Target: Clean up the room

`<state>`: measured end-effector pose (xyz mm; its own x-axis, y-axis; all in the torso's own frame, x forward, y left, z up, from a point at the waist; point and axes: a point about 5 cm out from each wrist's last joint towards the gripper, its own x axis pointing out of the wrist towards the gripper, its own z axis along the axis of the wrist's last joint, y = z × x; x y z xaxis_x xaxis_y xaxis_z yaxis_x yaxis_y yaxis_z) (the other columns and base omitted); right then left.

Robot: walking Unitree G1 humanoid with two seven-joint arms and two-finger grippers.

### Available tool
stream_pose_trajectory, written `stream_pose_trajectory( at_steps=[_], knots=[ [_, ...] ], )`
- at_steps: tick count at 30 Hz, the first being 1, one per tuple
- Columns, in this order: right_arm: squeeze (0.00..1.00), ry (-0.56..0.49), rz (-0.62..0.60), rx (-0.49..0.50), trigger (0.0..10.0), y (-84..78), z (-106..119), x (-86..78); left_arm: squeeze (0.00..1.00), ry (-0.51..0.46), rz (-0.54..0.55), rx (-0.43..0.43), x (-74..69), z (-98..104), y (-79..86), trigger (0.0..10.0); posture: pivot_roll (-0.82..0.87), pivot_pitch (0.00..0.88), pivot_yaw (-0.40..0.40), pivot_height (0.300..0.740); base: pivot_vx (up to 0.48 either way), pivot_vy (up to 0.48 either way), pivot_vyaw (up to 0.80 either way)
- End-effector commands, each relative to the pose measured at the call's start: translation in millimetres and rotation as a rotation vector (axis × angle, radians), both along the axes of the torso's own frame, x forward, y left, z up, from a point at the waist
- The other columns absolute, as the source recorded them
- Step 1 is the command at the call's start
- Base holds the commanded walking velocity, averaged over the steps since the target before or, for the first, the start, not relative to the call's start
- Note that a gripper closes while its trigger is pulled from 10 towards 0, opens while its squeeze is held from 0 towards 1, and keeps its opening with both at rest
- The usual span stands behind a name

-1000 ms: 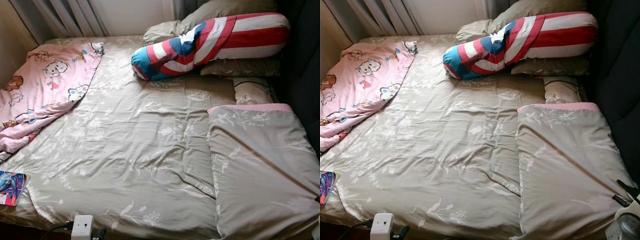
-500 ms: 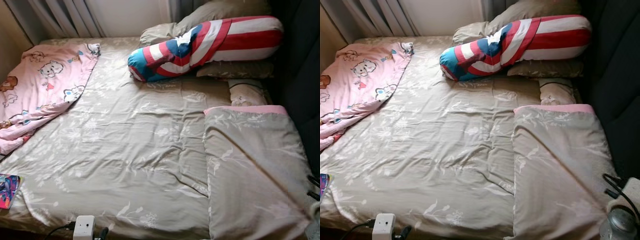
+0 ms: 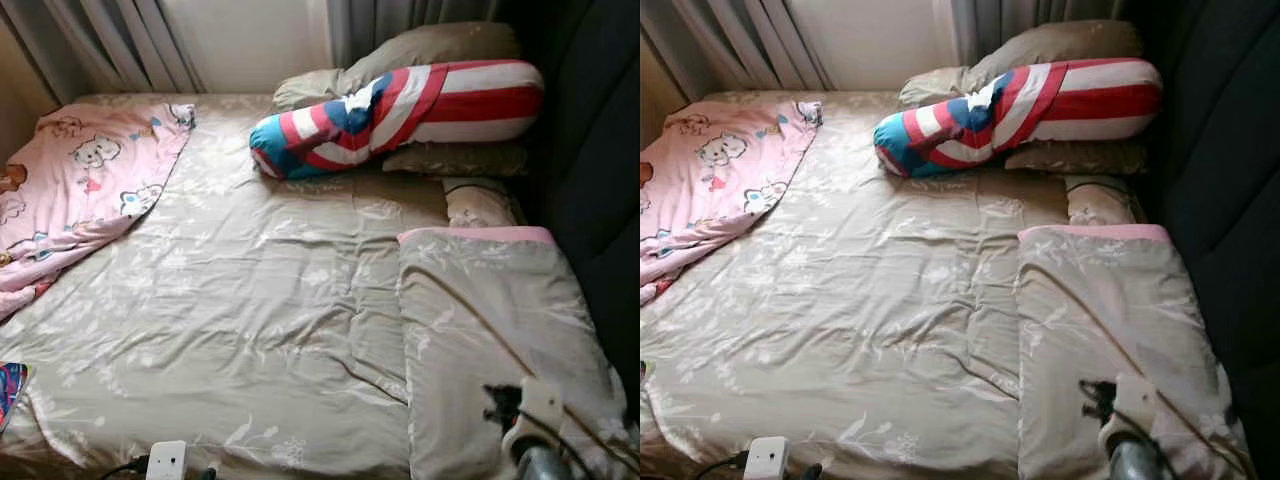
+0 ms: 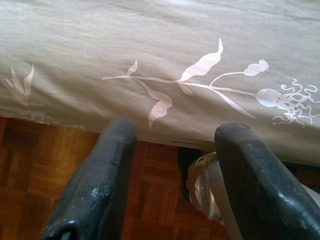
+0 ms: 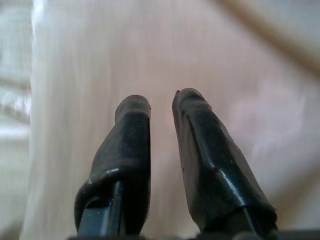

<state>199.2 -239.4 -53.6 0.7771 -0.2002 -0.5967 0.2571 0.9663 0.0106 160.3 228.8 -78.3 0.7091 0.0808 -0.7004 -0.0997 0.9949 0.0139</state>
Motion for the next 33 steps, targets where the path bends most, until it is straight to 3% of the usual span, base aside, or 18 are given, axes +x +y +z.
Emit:
stream_pose_trajectory(
  at_steps=[1, 11, 18, 24, 25, 26, 27, 33],
  knots=[
    [0.00, 0.037, 0.004, 0.009, 10.0, 3.3, -7, -8.8, 0.00, 0.053, 0.016, -0.005, -11.0, -6, 0.8, 10.0, -0.09, 0.046, 0.036, 0.740, 0.000, 0.000, 0.00],
    [0.00, 0.120, 0.091, 0.051, 10.0, 24.7, -19, -15.8, 0.00, 0.071, -0.005, -0.013, -2.7, -6, -7.1, 10.0, -0.09, 0.054, 0.009, 0.740, 0.000, 0.000, 0.00],
    [0.00, 0.137, 0.100, 0.053, 10.0, 30.9, -21, -14.1, 0.00, 0.080, -0.001, -0.007, -2.0, -6, -6.8, 10.0, -0.09, 0.071, 0.008, 0.740, 0.000, 0.000, 0.00],
    [0.00, 0.150, 0.069, 0.070, 10.0, 31.5, -25, -22.7, 0.00, 0.088, -0.002, -0.010, -3.5, -7, -7.6, 10.0, -0.09, 0.083, 0.012, 0.740, 0.000, 0.000, 0.00],
    [0.53, 0.151, 0.062, 0.074, 10.0, 31.4, -26, -25.2, 0.00, 0.087, -0.004, -0.010, -3.3, -7, -8.4, 10.0, -0.09, 0.085, 0.013, 0.740, 0.000, 0.000, 0.00],
    [0.53, 0.151, 0.062, 0.074, 10.0, 31.4, -26, -25.2, 0.00, 0.087, -0.004, -0.010, -3.3, -7, -8.4, 10.0, -0.09, 0.085, 0.013, 0.740, 0.000, 0.000, 0.00],
    [0.99, 0.159, 0.065, 0.068, 10.0, 31.4, -27, -26.8, 0.00, 0.088, -0.005, -0.010, -3.2, -7, -8.7, 10.0, -0.09, 0.086, 0.014, 0.740, 0.000, 0.000, 0.00],
    [1.00, 0.236, 0.096, 0.058, 10.0, 35.4, -34, -38.5, 0.00, 0.089, -0.006, -0.011, -0.3, -7, -11.5, 10.0, -0.09, 0.091, 0.017, 0.740, 0.000, 0.000, 0.00]
  ],
)
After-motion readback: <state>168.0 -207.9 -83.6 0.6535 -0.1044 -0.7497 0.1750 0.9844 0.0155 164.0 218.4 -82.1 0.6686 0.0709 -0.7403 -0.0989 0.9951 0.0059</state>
